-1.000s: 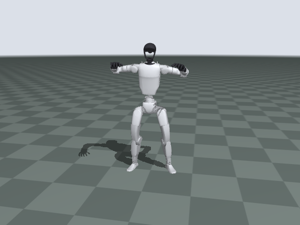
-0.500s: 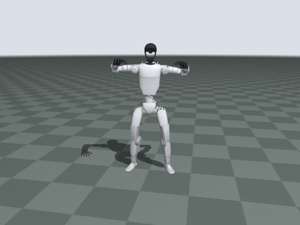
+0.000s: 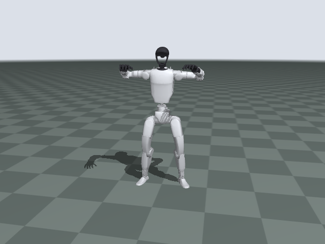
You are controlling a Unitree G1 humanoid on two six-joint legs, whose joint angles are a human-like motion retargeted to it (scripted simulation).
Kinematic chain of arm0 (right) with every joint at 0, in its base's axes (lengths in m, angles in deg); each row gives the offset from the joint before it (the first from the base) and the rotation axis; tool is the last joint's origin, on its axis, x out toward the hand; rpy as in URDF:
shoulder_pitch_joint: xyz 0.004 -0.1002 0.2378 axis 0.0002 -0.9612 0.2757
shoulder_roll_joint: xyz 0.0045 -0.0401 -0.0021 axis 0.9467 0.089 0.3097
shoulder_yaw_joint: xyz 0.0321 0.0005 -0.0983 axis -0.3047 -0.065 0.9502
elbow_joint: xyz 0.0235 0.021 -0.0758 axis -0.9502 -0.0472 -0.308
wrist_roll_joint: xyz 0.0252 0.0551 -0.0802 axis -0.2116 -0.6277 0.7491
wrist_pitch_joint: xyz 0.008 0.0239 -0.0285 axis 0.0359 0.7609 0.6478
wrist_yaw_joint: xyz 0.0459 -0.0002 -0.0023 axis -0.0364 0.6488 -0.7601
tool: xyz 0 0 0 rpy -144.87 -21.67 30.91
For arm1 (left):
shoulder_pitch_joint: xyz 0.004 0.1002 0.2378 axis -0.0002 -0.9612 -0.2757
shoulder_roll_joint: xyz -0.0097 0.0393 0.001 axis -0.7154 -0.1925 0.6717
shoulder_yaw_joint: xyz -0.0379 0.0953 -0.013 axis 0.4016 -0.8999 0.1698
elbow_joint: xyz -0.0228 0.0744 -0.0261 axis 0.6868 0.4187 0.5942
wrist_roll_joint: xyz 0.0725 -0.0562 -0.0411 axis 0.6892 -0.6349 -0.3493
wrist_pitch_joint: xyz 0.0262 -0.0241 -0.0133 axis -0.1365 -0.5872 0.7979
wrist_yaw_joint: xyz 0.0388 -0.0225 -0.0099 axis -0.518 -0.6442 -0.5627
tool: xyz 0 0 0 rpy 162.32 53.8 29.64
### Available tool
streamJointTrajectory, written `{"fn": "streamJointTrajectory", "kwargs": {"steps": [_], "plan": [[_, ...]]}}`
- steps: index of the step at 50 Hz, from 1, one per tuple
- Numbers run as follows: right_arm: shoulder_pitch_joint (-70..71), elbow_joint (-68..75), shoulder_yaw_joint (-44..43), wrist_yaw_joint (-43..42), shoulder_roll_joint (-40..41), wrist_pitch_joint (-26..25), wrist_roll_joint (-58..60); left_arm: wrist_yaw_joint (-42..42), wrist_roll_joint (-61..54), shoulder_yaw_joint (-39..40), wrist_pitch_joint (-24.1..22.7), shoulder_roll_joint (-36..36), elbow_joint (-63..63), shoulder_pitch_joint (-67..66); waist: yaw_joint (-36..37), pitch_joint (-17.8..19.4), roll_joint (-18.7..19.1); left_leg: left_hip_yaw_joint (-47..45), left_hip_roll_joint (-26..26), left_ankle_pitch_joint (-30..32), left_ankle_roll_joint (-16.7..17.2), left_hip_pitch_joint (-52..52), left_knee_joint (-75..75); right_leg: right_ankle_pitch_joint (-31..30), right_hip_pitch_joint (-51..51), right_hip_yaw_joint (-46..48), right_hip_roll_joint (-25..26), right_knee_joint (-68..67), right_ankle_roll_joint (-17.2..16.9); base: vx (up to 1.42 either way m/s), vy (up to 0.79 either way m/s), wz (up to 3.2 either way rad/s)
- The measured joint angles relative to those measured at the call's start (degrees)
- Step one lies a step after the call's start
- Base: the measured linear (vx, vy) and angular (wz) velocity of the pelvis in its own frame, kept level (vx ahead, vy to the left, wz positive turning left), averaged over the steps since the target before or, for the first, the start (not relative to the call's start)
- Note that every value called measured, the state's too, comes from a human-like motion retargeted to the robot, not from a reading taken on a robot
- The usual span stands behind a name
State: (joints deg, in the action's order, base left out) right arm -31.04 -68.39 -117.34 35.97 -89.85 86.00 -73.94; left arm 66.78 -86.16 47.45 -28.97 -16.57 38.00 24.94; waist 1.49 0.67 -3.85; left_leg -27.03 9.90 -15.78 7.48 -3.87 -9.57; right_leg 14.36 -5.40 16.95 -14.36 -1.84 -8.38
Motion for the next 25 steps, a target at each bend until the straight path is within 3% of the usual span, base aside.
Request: {"fn": "streamJointTrajectory", "kwargs": {"steps": [25], "plan": [[-0.74, 0.06, -1.03, 0.69, 0.81, 0.03, -0.46, -0.31, -0.22, 2.00, -0.09, -1.82, 0.40, -1.13, -1.29, 0.24, 0.39, -0.67, 0.05, -0.20, -0.01, -0.16, 0.05, 0.03, 0.45, -0.64, 0.02, -0.19, -0.11, 0.00, 0.00, 0.00]]}}
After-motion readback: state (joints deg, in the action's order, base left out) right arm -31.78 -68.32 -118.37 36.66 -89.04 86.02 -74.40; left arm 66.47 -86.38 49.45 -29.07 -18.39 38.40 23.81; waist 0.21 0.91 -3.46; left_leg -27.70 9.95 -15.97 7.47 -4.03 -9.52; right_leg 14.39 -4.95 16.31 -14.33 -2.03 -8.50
